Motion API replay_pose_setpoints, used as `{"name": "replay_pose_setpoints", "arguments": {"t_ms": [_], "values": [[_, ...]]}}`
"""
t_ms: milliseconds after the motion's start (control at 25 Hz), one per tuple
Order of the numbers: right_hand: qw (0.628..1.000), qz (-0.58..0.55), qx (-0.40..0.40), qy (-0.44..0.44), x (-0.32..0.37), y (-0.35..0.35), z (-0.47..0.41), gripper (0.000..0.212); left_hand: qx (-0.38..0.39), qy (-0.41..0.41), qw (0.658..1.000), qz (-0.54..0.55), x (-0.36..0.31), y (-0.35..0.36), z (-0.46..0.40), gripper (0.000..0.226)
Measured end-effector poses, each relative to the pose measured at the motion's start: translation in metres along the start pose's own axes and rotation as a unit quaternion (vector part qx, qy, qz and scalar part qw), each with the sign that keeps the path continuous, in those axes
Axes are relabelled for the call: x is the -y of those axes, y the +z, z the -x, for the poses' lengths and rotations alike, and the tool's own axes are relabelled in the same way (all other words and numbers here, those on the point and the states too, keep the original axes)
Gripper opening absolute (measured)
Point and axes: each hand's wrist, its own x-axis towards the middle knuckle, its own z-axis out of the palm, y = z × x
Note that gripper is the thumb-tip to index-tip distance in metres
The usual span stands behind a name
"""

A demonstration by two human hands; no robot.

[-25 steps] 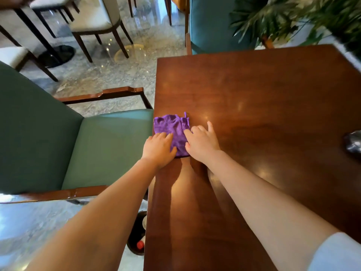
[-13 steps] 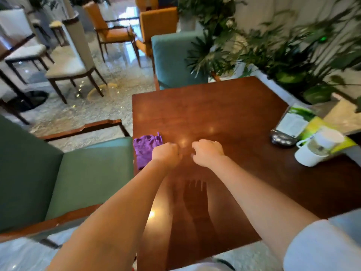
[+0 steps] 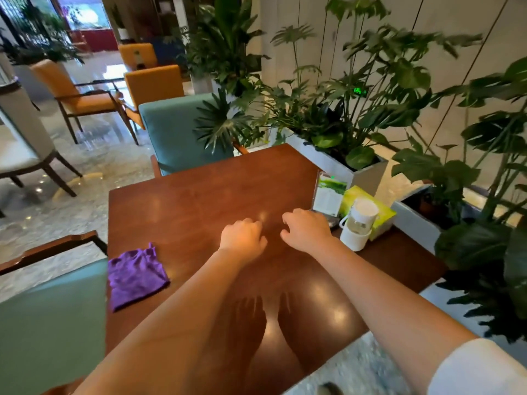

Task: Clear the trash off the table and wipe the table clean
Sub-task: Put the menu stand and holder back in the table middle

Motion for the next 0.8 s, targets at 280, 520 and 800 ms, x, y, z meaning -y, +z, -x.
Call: {"name": "replay_pose_setpoints", "arguments": {"t_ms": [280, 520, 800], "values": [[1.0, 0.0, -0.012, -0.026, -0.123, 0.015, -0.037, 0.026, -0.041, -0.085, 0.994, 0.063, -0.08, 0.042, -0.074, 0.029], [0.996, 0.041, -0.062, -0.04, -0.197, 0.025, -0.064, 0.034, -0.069, -0.19, 0.974, 0.103, -0.117, 0.101, -0.081, 0.043], [0.993, 0.001, -0.114, -0.042, -0.229, 0.046, -0.102, 0.051, 0.007, -0.266, 0.959, 0.096, -0.128, 0.193, -0.045, 0.059]]}}
